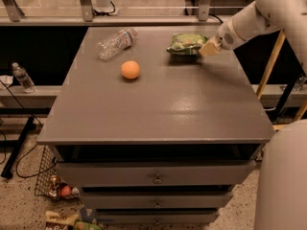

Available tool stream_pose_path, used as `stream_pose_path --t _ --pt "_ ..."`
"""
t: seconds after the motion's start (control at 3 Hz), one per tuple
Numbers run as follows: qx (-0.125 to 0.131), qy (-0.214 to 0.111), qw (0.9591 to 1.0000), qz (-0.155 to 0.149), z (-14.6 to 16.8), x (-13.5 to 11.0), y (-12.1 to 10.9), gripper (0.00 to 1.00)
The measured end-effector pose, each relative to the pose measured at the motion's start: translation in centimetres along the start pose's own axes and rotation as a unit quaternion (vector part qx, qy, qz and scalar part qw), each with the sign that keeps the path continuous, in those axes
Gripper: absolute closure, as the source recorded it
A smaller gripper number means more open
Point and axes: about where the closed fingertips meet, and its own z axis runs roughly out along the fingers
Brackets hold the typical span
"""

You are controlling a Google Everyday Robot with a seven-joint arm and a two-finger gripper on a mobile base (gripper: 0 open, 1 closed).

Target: Pick green jalapeno chip bag

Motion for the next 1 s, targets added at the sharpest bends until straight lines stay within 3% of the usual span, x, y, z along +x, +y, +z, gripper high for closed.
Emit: stream_pose_path --t 0.33,1.0 --pt "0.01 -0.022 0.9991 -0.036 -2.2 -2.8 1.4 1.0" --pt "0.061 -0.07 0.9901 -0.105 -8.4 -7.4 3.9 1.0"
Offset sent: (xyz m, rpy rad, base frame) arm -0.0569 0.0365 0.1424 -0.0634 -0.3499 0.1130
